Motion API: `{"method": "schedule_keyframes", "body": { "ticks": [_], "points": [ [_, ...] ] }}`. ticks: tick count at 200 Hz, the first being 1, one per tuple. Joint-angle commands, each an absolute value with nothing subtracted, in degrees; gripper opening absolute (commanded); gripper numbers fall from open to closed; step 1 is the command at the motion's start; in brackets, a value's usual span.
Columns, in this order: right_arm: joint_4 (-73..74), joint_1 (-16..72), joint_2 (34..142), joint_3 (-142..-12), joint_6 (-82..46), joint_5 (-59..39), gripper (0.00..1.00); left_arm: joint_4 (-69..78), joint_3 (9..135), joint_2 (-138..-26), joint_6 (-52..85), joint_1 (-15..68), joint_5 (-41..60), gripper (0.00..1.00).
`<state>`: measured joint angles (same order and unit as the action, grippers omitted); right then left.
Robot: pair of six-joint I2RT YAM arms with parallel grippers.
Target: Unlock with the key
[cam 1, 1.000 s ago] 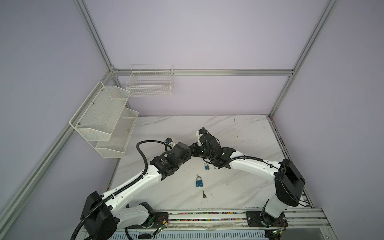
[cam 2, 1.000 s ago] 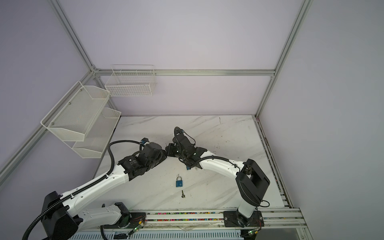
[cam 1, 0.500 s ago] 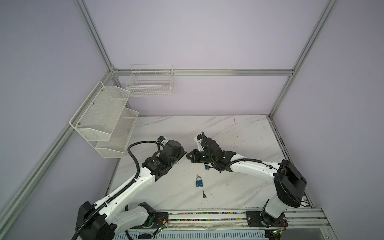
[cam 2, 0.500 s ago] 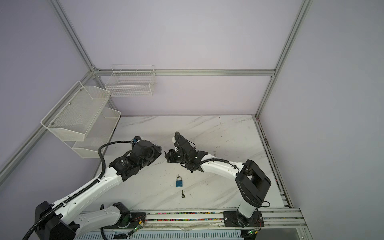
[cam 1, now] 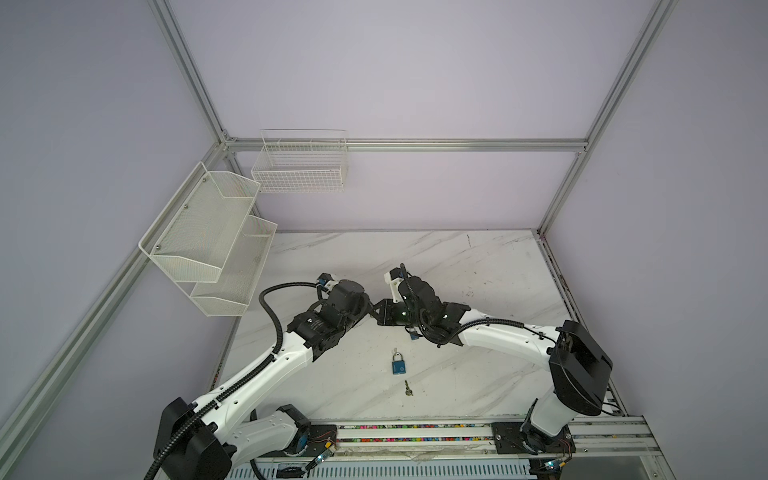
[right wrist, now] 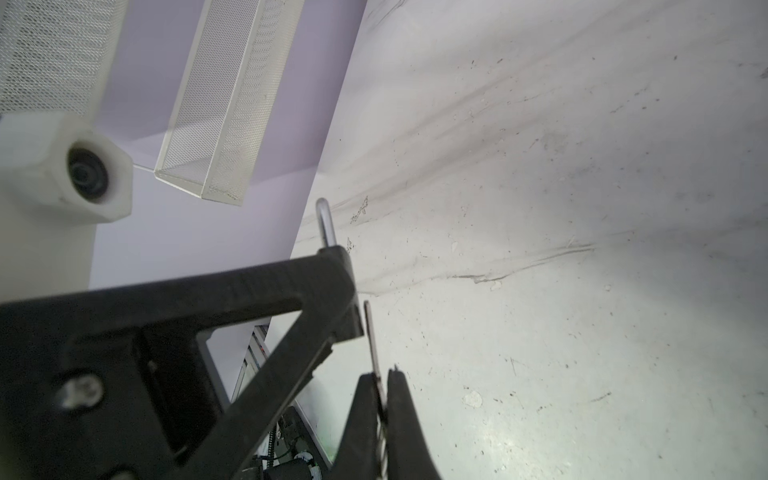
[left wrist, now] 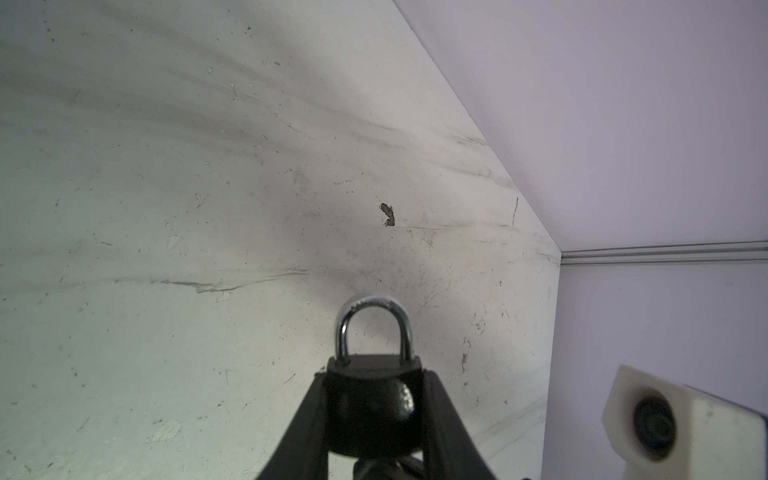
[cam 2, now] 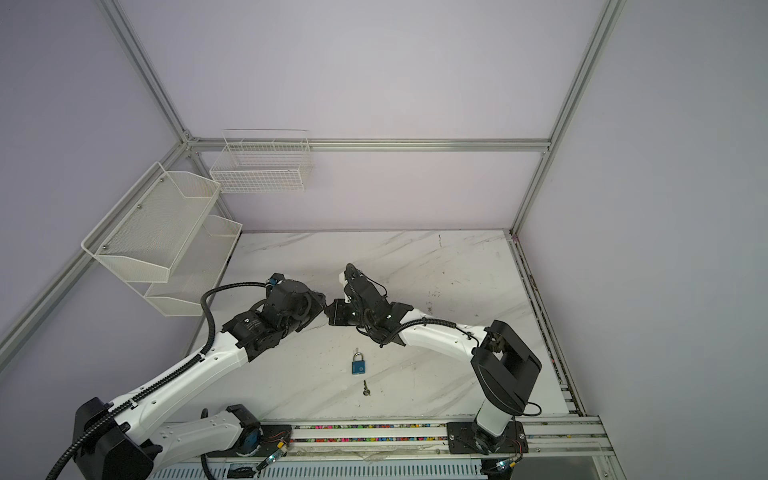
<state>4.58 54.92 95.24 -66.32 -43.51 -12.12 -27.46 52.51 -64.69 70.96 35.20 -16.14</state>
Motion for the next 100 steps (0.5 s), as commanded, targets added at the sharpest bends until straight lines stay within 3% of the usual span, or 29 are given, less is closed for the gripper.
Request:
{"method": "schedule_keyframes", "body": {
  "ticks": [1,100],
  "points": [
    [1.54,55.8,94.2,-67.41,-42.51,-9.82,0.0,-25.84,53.74,-63.36,71.37,34.9,-18.09,0.01],
    [-1.56,57.22,94.05,-70.55,-40.7,-5.26,0.0,-26.65,54.93,-64.34,71.3,34.63,-18.03,0.01]
  ]
}}
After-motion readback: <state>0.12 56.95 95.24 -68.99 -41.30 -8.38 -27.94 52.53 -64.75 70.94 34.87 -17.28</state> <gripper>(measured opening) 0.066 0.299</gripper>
